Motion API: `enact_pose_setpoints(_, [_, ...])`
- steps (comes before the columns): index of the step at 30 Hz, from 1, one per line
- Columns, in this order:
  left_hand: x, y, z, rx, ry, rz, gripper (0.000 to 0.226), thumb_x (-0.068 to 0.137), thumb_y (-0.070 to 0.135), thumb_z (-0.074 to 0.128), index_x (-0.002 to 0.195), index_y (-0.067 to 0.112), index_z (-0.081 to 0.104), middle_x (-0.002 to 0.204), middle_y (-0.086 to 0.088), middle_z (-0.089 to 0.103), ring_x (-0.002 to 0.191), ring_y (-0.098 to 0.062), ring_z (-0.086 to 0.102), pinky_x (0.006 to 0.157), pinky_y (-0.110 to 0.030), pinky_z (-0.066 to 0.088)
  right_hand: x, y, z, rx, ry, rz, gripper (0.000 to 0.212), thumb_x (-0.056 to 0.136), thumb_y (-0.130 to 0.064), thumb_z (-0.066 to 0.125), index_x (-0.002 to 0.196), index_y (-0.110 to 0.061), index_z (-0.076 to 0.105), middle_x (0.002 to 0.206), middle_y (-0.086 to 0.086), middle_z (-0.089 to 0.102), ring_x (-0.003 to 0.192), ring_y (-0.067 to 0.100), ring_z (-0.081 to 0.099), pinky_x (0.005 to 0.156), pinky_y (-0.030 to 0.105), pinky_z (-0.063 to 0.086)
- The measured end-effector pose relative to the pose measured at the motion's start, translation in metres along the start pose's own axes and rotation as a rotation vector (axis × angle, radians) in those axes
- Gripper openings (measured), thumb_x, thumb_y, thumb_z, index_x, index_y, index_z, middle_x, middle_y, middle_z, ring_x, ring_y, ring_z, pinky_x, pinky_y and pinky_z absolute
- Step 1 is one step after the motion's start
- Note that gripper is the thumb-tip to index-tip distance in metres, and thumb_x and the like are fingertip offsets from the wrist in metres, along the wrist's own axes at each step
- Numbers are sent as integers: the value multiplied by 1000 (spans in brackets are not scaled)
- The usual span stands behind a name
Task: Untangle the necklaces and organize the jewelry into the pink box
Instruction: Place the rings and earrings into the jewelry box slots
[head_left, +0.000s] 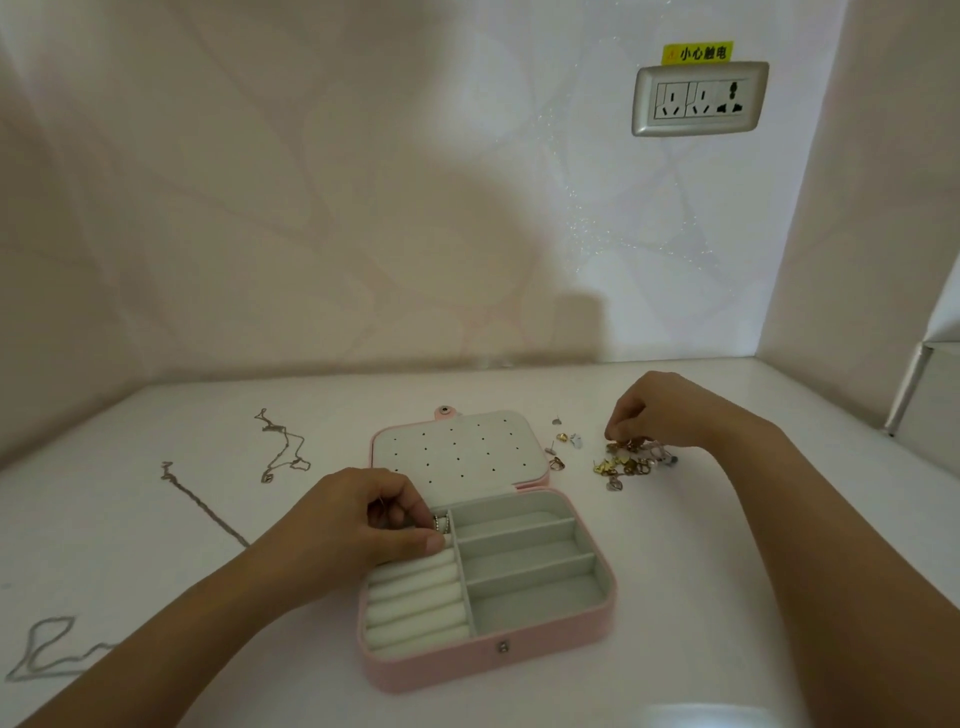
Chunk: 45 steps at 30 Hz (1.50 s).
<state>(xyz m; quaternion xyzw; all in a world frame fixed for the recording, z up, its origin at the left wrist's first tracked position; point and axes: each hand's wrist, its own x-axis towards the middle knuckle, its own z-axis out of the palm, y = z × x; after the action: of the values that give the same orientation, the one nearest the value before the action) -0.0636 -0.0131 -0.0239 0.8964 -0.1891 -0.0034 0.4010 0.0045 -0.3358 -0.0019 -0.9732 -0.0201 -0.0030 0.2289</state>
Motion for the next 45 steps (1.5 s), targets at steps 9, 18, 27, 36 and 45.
enact_pose_setpoints(9, [-1,0,0,-1,-9,9,15,68,29,83,72,35,70,55,16,54,54,1,44,53,-11,33,-11,-18,-3,-54,-218,-46,21,78,-10,73,84,-30,75,68,-19,69,54,-11,55,45,4,33])
enact_pose_setpoints(18, [-1,-1,-1,-9,-9,9,15,69,29,83,70,36,70,54,16,54,54,1,44,53,-11,34,-5,-8,1,58,-153,-54,13,78,-6,74,78,-19,78,72,-3,74,71,11,70,71,20,57])
enact_pose_setpoints(27, [0,-3,0,-7,22,12,17,69,25,83,72,35,70,56,16,55,54,1,44,53,-10,33,-4,1,0,109,-133,11,6,83,-5,69,83,-9,73,75,9,73,53,9,63,56,17,51])
enact_pose_setpoints(36, [-1,-3,-1,-28,42,-10,19,68,26,85,71,37,69,57,19,55,53,0,43,54,-9,34,-17,-12,-12,-38,-311,36,11,69,-16,83,74,-16,73,73,2,73,61,9,64,71,26,55])
enact_pose_setpoints(45, [-3,-3,-2,-26,29,-10,19,71,24,81,74,38,69,60,19,56,56,0,45,55,-10,35,-16,-8,-11,30,-305,64,17,69,1,78,82,-10,75,80,9,75,79,23,73,89,40,55])
